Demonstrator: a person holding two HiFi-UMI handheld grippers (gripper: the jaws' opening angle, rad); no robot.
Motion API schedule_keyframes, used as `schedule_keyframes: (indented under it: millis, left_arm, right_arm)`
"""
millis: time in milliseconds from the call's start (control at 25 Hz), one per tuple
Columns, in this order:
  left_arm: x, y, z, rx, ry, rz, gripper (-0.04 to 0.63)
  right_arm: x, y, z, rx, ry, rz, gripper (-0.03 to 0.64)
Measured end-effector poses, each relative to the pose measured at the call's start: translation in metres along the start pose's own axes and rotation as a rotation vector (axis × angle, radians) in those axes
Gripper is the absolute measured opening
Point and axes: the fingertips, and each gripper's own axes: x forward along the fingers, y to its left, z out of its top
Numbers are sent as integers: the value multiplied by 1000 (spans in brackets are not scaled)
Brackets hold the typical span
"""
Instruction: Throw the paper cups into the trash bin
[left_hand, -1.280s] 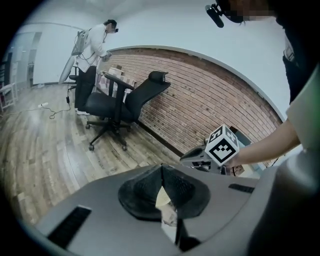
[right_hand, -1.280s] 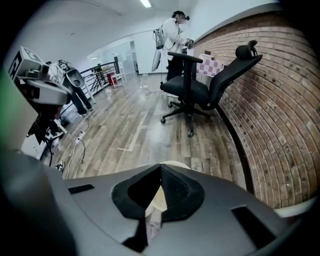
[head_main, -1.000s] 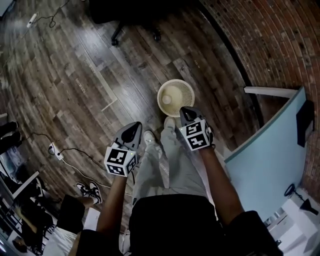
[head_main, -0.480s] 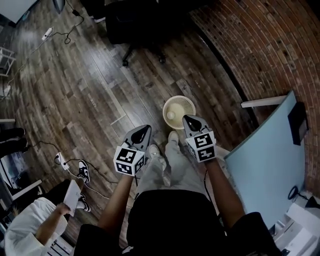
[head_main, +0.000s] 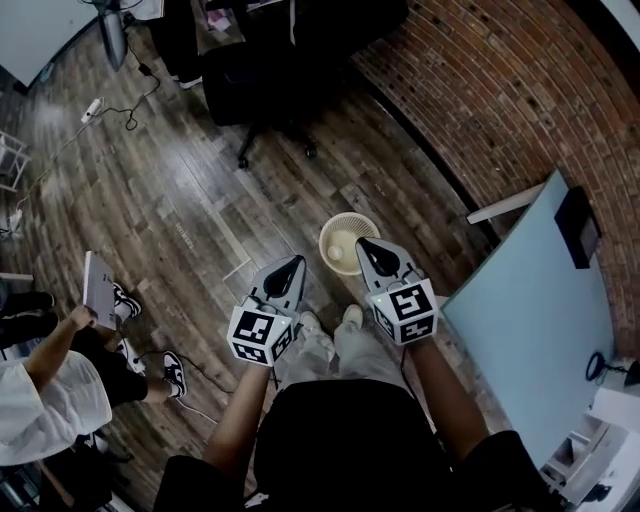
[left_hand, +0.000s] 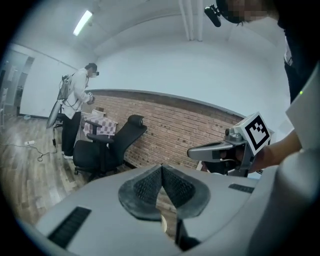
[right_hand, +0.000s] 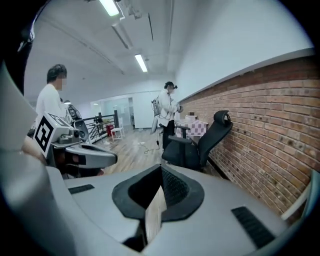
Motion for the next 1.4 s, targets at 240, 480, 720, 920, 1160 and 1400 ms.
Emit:
schedule_keyframes:
  millis: [240,480,720,920,1160,1400]
  left_arm:
    - [-7,-23,38,36,-90,-14,2]
    - [-18,-54,62,82,-142,-12,2]
    - [-34,-89,67,113,-176,13,2]
    - [-45,-127,69,138,-196,17,2]
    - [-59,-174,66,166,-220,18,2]
    - [-70,-219,66,210,-244,37,2]
  right_arm:
    - [-29,5,34,-12,-95,-4,6]
    - [-65,14,55,-21,-169,20,6]
    - [-100,22,51,-18,-212,45,6]
    - [-139,21,52,-26,-258,52,5]
    - [-181,24,46,-45,-294,69,5]
    - [-219,27,40,-63,-328,83,5]
